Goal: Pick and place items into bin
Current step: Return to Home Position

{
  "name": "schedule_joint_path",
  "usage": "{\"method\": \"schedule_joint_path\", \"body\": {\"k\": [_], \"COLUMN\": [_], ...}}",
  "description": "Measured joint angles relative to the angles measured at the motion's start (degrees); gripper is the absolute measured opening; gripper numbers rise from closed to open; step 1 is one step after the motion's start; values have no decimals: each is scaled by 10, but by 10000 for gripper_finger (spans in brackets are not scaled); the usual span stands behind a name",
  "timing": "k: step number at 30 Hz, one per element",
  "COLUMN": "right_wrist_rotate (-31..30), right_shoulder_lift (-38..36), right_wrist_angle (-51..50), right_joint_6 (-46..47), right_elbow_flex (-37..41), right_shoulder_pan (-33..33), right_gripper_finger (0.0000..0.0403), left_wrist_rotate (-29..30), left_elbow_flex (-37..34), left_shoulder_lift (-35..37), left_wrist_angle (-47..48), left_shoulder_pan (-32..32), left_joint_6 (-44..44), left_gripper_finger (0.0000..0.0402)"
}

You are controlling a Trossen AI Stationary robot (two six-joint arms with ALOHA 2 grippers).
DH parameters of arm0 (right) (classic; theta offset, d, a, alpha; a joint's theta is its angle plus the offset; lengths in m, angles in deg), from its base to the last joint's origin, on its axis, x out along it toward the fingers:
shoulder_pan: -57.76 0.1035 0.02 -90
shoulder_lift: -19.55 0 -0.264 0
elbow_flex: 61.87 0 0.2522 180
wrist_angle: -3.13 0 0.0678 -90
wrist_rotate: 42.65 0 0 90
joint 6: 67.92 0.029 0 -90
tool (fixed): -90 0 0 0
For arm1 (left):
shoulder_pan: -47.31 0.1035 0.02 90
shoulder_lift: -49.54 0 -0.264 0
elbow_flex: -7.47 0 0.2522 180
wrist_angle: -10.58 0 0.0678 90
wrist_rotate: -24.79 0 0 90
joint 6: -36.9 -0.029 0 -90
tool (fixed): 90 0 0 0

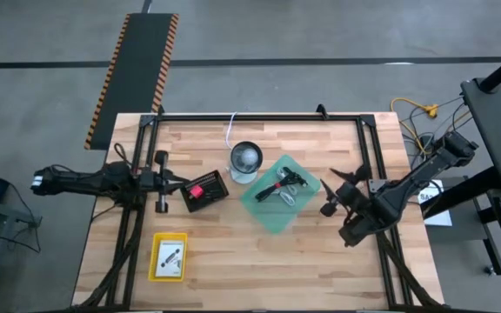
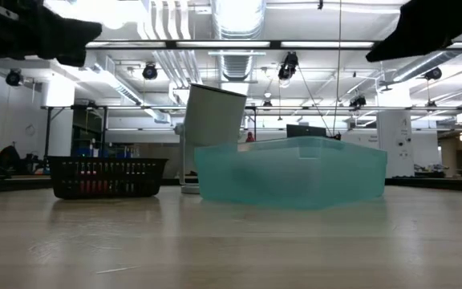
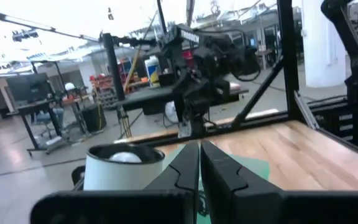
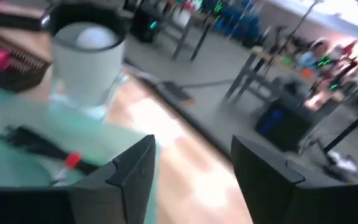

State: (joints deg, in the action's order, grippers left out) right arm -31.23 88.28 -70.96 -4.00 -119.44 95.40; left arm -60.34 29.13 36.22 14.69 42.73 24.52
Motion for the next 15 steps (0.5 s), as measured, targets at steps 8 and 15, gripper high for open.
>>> {"method": "schedule_joint_path", "body": {"k": [8, 15], "right_wrist_rotate": [217, 451], "right_shoulder_lift": [0, 0], "right_wrist_angle": [304, 710], "right_joint_6": [-356, -705], "right_elbow_flex": [7, 103], "right_shoulder_pan": [-1, -15], "right_gripper_finger": [165, 123], "left_wrist_rotate": [0, -3], "left_elbow_flex": [-1, -1], "left_shoulder_lift": [1, -4], "left_wrist_angle": [4, 13], "left_shoulder_pan": [0, 0], "left_joint_6": [0, 5], "left_gripper_finger": [0, 0]}}
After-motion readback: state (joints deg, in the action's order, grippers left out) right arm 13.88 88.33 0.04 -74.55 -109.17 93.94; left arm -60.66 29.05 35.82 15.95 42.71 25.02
